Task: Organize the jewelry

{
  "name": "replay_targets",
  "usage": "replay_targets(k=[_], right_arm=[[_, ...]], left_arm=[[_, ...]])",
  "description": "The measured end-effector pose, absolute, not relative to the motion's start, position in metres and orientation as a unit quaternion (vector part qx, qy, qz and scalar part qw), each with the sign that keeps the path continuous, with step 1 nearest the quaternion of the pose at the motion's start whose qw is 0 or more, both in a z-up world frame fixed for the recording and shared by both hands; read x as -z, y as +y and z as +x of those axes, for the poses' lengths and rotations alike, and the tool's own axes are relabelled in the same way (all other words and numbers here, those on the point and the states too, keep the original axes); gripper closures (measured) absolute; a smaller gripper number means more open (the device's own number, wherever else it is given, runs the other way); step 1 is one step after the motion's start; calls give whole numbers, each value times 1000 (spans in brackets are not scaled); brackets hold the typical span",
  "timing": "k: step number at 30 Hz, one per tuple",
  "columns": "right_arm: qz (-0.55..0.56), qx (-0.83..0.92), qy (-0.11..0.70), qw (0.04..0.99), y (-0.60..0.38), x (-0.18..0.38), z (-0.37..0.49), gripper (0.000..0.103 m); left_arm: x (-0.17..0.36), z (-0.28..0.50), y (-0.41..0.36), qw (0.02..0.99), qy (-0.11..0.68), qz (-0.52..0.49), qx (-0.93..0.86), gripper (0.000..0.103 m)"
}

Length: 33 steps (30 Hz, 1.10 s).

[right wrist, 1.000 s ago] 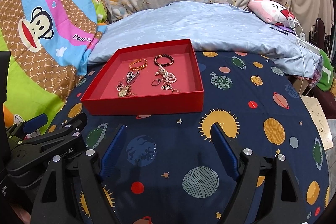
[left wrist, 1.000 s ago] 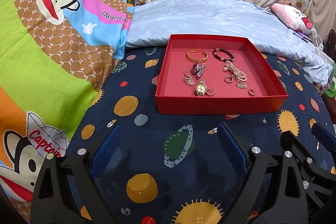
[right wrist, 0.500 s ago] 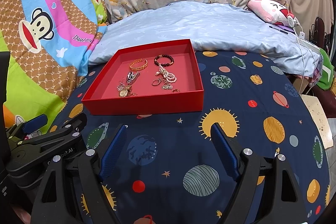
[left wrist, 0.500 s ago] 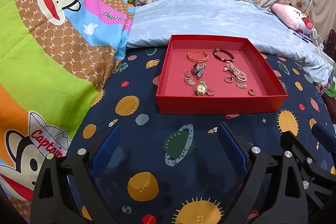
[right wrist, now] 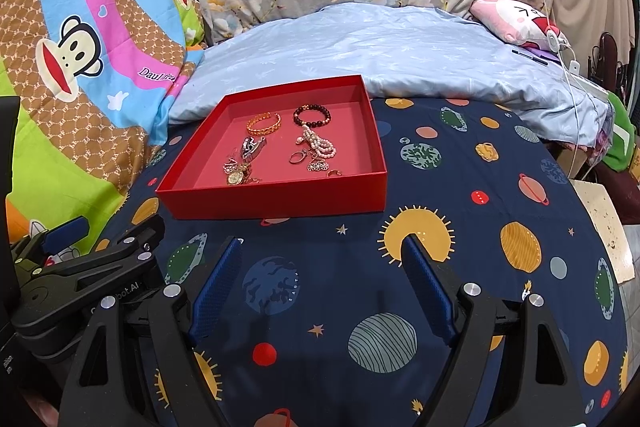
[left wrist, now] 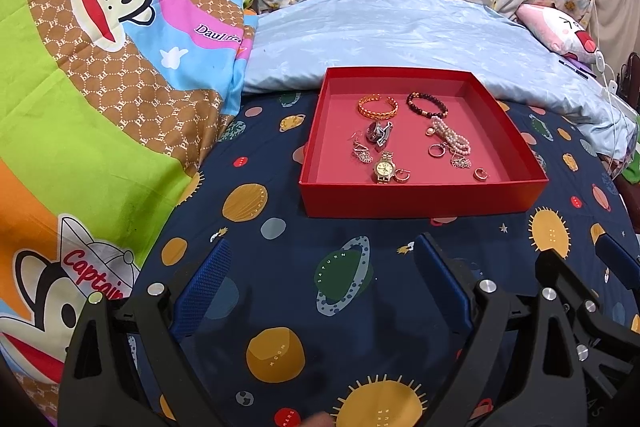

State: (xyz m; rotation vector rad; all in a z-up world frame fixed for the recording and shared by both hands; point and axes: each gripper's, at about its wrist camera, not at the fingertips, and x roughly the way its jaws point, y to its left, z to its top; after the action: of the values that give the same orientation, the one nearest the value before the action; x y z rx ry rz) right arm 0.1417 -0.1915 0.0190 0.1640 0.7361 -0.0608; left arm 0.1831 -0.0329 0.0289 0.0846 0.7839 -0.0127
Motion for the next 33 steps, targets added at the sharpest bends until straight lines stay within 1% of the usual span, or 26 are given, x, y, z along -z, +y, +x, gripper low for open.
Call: replay_targets(k=[16, 33], right_arm=[[79, 29, 358, 930, -192, -20, 141, 22], [76, 34, 359, 929, -192, -28, 141, 21]], left_arm=[[-36, 181, -34, 926, 372, 59, -5, 13], [-36, 183, -32, 924, 380, 48, -5, 13]])
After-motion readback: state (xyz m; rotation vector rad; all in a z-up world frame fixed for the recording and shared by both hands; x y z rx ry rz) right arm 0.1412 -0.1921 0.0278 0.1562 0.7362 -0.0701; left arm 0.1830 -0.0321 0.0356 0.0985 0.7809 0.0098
